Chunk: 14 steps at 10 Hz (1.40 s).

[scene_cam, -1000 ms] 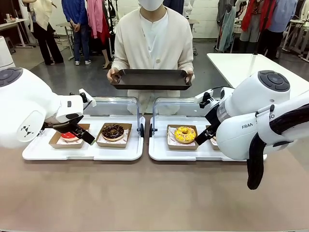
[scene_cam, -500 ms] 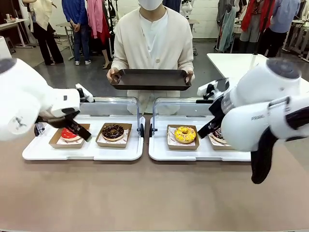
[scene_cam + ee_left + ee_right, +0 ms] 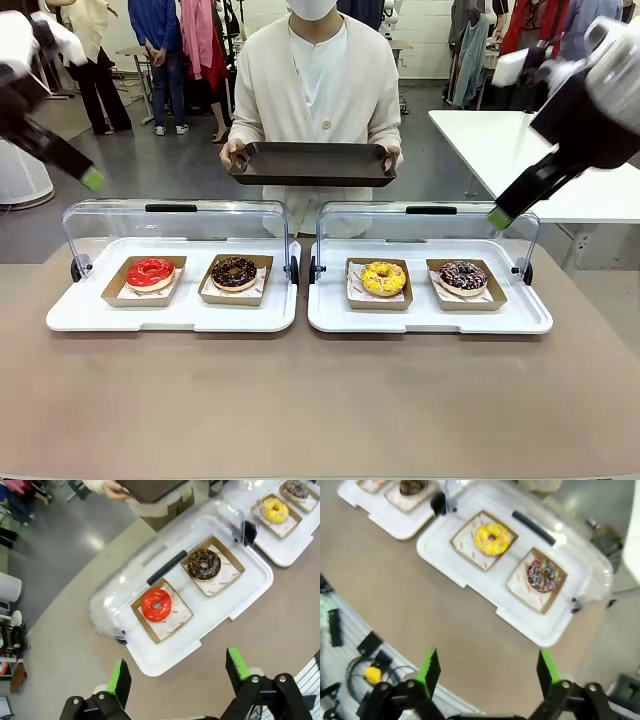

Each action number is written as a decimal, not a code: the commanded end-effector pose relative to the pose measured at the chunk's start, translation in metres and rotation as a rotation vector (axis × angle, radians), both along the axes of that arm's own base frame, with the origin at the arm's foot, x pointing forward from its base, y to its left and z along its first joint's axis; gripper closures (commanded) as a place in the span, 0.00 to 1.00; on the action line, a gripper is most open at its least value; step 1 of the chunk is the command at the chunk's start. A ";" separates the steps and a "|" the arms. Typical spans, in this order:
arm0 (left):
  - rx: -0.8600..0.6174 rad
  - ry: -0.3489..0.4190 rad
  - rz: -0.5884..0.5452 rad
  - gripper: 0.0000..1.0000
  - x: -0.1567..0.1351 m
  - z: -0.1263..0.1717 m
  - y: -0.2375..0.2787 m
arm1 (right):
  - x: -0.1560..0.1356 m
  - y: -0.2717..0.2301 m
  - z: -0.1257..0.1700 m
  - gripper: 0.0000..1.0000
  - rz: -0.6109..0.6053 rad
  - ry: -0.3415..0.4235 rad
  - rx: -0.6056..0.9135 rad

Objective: Provide the desired donut to the person.
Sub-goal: Pick up and lift the Paper togo box containing the Donut pointed at by the person.

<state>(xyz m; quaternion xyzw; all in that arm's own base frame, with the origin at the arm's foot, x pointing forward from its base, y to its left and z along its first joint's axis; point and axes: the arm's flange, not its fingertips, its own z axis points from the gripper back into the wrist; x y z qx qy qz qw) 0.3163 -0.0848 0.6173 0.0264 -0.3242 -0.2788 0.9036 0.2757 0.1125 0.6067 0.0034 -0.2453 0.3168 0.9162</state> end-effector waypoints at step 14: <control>-0.435 0.136 -0.890 0.00 0.057 -0.010 0.129 | 0.070 -0.171 -0.065 0.00 0.918 -0.002 0.567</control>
